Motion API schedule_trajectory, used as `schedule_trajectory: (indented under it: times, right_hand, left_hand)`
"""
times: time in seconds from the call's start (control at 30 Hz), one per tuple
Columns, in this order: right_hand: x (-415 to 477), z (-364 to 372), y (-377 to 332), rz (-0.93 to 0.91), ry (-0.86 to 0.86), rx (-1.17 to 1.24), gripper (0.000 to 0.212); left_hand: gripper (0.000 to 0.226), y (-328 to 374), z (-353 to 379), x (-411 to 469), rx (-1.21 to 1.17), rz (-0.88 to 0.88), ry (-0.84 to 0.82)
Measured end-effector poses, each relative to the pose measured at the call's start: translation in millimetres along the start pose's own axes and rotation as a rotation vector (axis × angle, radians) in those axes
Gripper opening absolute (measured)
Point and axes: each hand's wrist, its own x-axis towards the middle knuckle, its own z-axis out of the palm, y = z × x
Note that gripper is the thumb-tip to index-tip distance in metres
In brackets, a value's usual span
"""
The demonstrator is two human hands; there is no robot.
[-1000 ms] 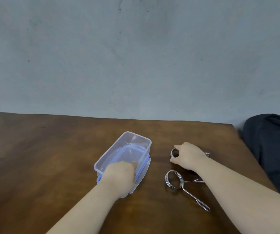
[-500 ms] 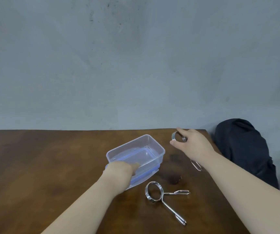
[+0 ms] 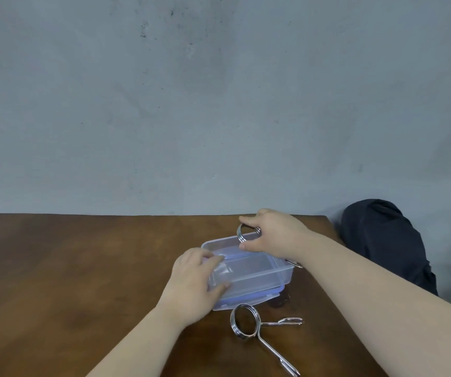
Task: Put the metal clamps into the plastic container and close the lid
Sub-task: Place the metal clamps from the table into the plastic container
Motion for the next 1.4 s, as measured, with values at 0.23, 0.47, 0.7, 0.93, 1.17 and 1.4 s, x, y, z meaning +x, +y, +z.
schedule_trajectory:
  times: [0.23, 0.47, 0.7, 0.93, 1.17, 1.4]
  right_hand:
    - [26, 17, -33, -0.205, -0.203, -0.212, 0.05]
    - [45, 49, -39, -0.264, -0.34, -0.246, 0.032]
    - [59, 80, -34, -0.215, -0.375, -0.196, 0.03]
    - [64, 91, -35, -0.16, -0.37, -0.154, 0.033]
    - [52, 85, -33, -0.156, -0.311, -0.031, 0.036]
    - [-10, 43, -18, -0.136, 0.036, 0.11, 0.024]
  left_hand:
    - [0.083, -10, 12, -21, -0.562, -0.436, -0.09]
    - [0.129, -22, 36, -16, -0.532, -0.462, -0.176]
    - [0.102, -19, 37, -1, -0.417, -0.275, -0.205]
    - [0.085, -22, 39, 1, -0.401, -0.226, -0.174]
    - [0.079, -25, 42, 1, -0.415, -0.207, -0.166]
    - [0.08, -22, 38, -1, -0.405, -0.216, -0.142]
